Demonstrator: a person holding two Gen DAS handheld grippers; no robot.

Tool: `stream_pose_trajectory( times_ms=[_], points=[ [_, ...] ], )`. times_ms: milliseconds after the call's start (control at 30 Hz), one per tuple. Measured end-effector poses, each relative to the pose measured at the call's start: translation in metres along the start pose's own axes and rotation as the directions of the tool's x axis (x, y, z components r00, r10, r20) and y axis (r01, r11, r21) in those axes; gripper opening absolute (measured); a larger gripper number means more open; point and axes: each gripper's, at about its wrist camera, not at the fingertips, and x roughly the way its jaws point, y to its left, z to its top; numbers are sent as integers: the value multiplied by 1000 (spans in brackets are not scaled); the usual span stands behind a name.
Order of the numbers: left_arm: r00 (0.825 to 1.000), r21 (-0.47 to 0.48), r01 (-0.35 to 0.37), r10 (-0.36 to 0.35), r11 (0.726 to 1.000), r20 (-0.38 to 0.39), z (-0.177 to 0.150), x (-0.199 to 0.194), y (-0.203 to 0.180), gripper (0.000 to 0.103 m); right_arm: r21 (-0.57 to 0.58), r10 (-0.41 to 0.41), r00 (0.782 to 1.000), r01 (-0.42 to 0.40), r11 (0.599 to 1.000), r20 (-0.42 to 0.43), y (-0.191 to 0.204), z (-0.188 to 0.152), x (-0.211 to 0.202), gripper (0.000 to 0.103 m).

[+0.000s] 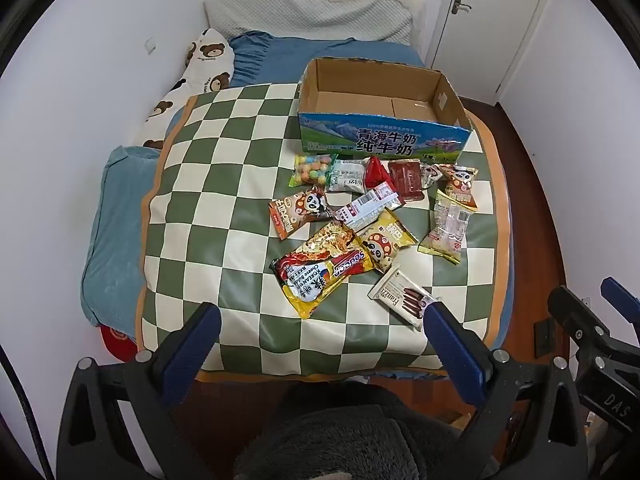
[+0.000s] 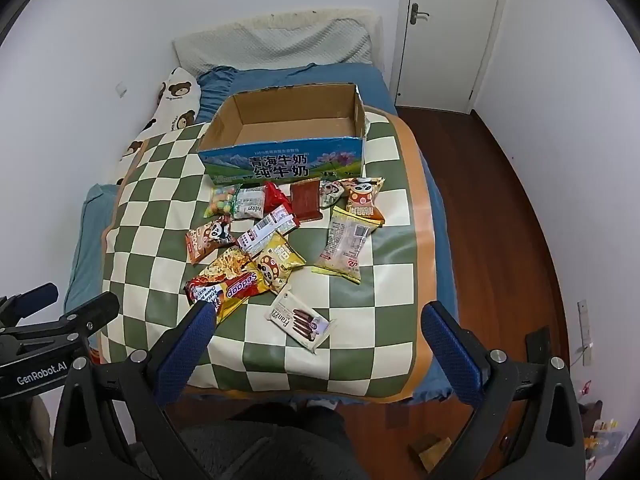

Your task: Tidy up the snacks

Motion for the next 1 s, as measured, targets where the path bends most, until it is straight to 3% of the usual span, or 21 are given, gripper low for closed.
stream_pose_trajectory(
  times_ms=[1000],
  points=[
    [1000, -6, 6, -6, 1000, -4, 0, 1, 1, 103, 5, 4, 1000, -4, 1000, -2, 10, 0, -1, 103]
  ],
)
